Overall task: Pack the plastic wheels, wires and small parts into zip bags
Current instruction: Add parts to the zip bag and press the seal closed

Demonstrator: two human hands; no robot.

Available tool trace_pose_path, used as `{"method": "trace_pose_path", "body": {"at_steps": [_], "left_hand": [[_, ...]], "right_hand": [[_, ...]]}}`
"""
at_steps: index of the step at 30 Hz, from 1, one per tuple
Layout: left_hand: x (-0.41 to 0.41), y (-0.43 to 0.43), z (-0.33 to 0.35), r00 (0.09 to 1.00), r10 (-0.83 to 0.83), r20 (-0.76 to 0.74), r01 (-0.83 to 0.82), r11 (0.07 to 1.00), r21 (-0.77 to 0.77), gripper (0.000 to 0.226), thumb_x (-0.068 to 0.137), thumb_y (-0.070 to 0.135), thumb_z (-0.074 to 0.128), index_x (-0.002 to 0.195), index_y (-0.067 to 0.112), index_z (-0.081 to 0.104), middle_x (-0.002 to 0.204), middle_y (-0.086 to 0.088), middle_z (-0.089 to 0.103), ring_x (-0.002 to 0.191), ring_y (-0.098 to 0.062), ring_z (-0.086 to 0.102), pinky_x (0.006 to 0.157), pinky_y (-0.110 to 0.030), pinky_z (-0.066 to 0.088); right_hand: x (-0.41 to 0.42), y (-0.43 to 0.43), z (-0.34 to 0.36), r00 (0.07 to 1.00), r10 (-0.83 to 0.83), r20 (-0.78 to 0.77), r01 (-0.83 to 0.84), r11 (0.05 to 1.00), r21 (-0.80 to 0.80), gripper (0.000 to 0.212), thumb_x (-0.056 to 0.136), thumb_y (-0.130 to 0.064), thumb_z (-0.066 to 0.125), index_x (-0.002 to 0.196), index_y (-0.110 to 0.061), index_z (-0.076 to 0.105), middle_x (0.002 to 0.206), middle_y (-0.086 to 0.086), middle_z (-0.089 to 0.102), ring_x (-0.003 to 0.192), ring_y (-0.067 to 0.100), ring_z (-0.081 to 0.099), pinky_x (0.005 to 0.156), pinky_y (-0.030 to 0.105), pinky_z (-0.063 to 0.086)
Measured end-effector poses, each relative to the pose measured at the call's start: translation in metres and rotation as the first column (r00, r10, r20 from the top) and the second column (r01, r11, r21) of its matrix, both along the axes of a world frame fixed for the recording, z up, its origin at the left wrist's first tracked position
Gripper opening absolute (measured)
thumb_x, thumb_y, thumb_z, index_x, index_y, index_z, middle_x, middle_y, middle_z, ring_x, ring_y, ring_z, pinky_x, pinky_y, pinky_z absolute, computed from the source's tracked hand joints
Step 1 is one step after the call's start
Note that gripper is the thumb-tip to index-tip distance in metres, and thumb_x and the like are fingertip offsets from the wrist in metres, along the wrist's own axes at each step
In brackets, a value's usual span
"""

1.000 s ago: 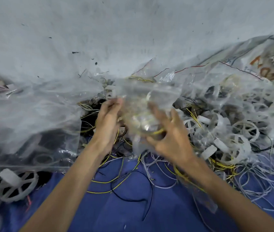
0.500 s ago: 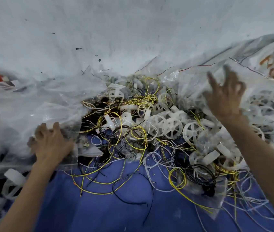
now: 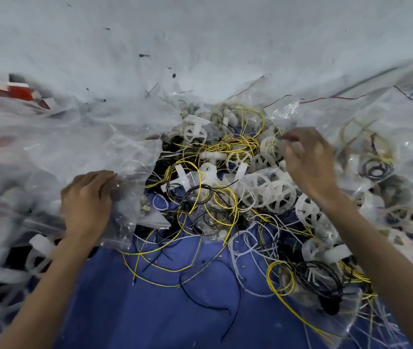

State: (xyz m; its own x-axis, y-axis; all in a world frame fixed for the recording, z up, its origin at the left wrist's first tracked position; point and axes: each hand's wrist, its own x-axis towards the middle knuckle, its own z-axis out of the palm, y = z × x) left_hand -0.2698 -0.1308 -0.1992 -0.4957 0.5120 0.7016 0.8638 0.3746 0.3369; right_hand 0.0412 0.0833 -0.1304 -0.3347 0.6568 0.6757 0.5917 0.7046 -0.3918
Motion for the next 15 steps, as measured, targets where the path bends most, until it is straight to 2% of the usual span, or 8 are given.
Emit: {"method": "trace_pose_path", "body": {"at_steps": [1,3,4,6,9,11,13,15], "left_hand": [[0.007,0.000,0.003,0.998,-0.044,-0.039,0.045,0.999,0.028,0.029,0.080,0.008,0.048,0.094,0.003,0.073,0.094,-0.017,0.071,0.083,-0.039,0.065,0.075,-0.047,0.050],[0.022,0.003,0.012,0.993,-0.080,-0.086,0.086,0.994,0.061,0.027,0.083,0.012,0.049,0.094,0.005,0.073,0.091,-0.015,0.072,0.079,-0.037,0.066,0.072,-0.044,0.051],[0.032,0.005,0.016,0.995,-0.070,-0.070,0.075,0.994,0.083,0.023,0.086,0.014,0.053,0.094,0.007,0.074,0.090,-0.013,0.072,0.078,-0.036,0.066,0.069,-0.042,0.051],[0.055,0.010,0.028,0.999,-0.050,-0.022,0.053,0.984,0.171,0.014,0.086,0.017,0.061,0.089,0.011,0.074,0.087,-0.008,0.072,0.074,-0.033,0.067,0.062,-0.039,0.052],[0.081,0.015,0.049,0.999,-0.028,0.018,0.023,0.975,0.221,0.011,0.082,0.019,0.063,0.080,0.015,0.073,0.081,-0.005,0.070,0.065,-0.033,0.065,0.055,-0.036,0.047],[0.082,0.012,0.053,0.999,0.013,0.049,-0.021,0.986,0.167,0.011,0.080,0.021,0.062,0.082,0.016,0.071,0.086,-0.008,0.067,0.067,-0.037,0.063,0.057,-0.038,0.046],[0.082,0.005,0.052,0.998,0.003,0.070,-0.010,0.995,0.096,0.017,0.080,0.023,0.065,0.093,0.013,0.066,0.097,-0.014,0.060,0.075,-0.039,0.061,0.064,-0.044,0.047],[0.087,-0.005,0.046,0.987,-0.158,-0.021,0.158,0.987,0.024,0.030,0.081,0.033,0.066,0.094,0.007,0.061,0.097,-0.018,0.054,0.082,-0.038,0.059,0.068,-0.044,0.048]], "right_hand": [[-0.009,-0.021,0.001,0.984,0.146,-0.102,-0.167,0.958,-0.233,0.023,0.093,-0.024,0.053,0.093,-0.005,0.066,0.095,0.012,0.068,0.090,0.027,0.064,0.079,0.045,0.052],[-0.030,-0.064,0.000,0.891,0.341,-0.300,-0.450,0.572,-0.686,0.026,0.093,-0.036,0.050,0.097,-0.016,0.066,0.096,0.002,0.070,0.089,0.016,0.067,0.084,0.032,0.054],[-0.040,-0.083,-0.007,0.847,0.423,-0.322,-0.483,0.361,-0.798,0.030,0.089,-0.045,0.050,0.101,-0.022,0.064,0.103,-0.001,0.069,0.094,0.012,0.066,0.086,0.028,0.053],[-0.059,-0.118,-0.028,0.761,0.564,-0.321,-0.467,0.132,-0.874,0.037,0.080,-0.057,0.054,0.107,-0.033,0.059,0.111,-0.008,0.065,0.103,0.005,0.062,0.091,0.028,0.051],[-0.080,-0.158,-0.056,0.747,0.445,-0.494,-0.560,0.020,-0.828,0.008,0.087,-0.027,0.063,0.095,-0.025,0.063,0.094,-0.009,0.070,0.089,0.007,0.067,0.085,0.023,0.053],[-0.084,-0.166,-0.064,0.731,0.277,-0.624,-0.647,-0.009,-0.762,0.010,0.090,-0.011,0.058,0.085,-0.017,0.065,0.076,-0.006,0.072,0.069,0.008,0.068,0.073,0.019,0.055],[-0.082,-0.162,-0.067,0.713,0.177,-0.679,-0.689,-0.003,-0.725,0.011,0.090,-0.013,0.058,0.082,-0.015,0.066,0.071,-0.004,0.072,0.059,0.006,0.066,0.062,0.018,0.055],[-0.076,-0.154,-0.070,0.719,0.140,-0.681,-0.686,-0.012,-0.727,0.014,0.089,-0.017,0.059,0.078,-0.015,0.067,0.068,-0.003,0.071,0.054,0.005,0.063,0.058,0.018,0.053]]}}
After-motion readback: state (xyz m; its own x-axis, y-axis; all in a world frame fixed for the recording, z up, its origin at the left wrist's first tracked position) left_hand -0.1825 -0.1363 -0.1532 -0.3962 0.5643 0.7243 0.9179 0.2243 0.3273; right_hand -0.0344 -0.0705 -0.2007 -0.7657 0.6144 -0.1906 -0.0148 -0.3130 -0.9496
